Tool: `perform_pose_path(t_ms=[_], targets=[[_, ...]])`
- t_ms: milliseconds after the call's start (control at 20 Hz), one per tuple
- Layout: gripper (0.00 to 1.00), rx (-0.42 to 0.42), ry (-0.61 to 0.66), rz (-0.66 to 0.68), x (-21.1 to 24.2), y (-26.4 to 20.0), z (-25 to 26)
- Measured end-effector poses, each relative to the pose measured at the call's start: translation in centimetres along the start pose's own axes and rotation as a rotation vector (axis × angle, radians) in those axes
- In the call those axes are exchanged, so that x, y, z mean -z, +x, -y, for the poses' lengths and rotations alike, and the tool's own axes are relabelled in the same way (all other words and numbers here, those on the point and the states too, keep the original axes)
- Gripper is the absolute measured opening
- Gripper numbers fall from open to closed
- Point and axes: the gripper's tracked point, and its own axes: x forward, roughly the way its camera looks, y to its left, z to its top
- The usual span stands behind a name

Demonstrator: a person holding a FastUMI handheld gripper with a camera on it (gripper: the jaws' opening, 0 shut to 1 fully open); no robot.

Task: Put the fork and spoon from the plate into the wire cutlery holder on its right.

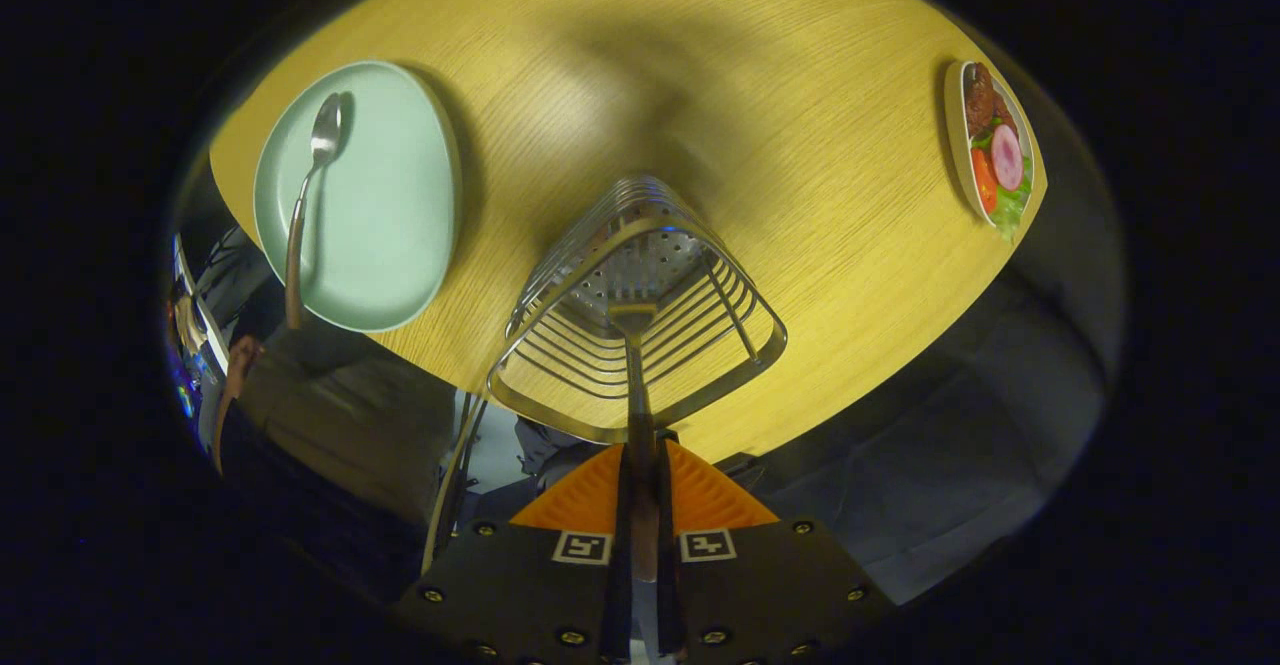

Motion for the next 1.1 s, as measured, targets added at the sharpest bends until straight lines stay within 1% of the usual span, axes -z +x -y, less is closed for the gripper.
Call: perform_pose_path(t_ms=[50,100,200,300,350,550,800,1100], targets=[[0.11,0.009,-0.001,0.001,0.0,0.0,0.2],[0.14,0.014,0.000,0.014,-0.3,-0.8,0.3],[0.22,-0.001,0.016,0.058,-0.3,-1.0,0.2],[0.24,-0.008,0.026,0.103,-0.2,-2.6,0.2],[0.32,-0.014,0.030,0.129,0.0,-2.9,0.2],[0.32,-0.050,0.089,0.247,1.2,-4.5,-0.3],[0.32,-0.093,0.149,0.340,3.0,-4.9,-1.5],[0.32,-0.144,0.185,0.500,3.5,-6.4,-5.3]])
